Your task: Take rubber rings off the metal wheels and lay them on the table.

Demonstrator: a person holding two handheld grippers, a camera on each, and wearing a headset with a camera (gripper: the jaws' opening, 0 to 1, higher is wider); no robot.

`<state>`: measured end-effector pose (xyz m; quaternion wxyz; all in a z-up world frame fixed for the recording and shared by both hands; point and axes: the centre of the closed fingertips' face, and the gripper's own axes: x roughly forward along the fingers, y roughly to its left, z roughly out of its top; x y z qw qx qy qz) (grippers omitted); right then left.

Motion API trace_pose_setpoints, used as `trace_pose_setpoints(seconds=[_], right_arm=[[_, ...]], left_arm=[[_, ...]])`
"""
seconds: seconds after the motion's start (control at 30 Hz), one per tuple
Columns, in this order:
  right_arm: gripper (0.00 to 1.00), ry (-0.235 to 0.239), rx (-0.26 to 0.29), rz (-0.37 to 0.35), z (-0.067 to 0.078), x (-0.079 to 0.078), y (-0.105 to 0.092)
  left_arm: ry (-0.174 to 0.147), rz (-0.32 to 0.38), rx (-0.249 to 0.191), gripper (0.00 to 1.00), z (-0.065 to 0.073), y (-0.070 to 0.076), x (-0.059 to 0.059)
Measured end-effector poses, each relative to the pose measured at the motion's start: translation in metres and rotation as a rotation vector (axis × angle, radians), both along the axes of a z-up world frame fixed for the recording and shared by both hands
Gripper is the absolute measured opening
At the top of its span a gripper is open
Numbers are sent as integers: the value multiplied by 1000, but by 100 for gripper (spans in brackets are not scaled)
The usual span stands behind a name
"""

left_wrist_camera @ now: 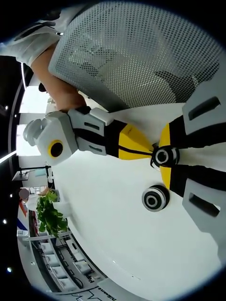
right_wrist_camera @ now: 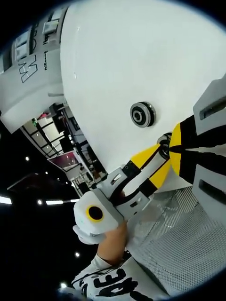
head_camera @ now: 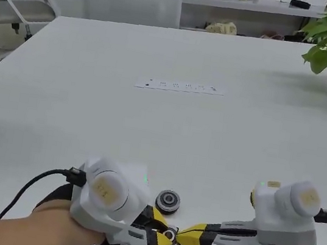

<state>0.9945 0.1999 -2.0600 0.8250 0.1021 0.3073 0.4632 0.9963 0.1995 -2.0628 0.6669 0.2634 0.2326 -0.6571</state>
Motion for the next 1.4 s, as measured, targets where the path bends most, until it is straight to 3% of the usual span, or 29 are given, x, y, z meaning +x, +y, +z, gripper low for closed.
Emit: trace_pose_setpoints(seconds=[0.4, 0.57, 0.63, 0.87, 1.13, 1.4], right_arm=[[0, -11, 8, 14, 2, -1, 3], [0, -18, 59, 26, 11, -2, 9], [0, -34, 23, 26, 7, 0, 6], [0, -30, 34, -1, 7, 2, 2], [0, -31, 43, -19, 9, 3, -1], [0, -34, 64, -35, 15, 4, -4]], left_arm=[[1, -1, -4, 7, 0, 0, 0], [1, -1, -6, 7, 0, -1, 0], [1, 0, -8, 7, 0, -1, 1], [5, 4, -21, 7, 0, -2, 1], [31, 9, -11, 9, 1, -1, 0], [49, 13, -29, 16, 13, 1, -4]])
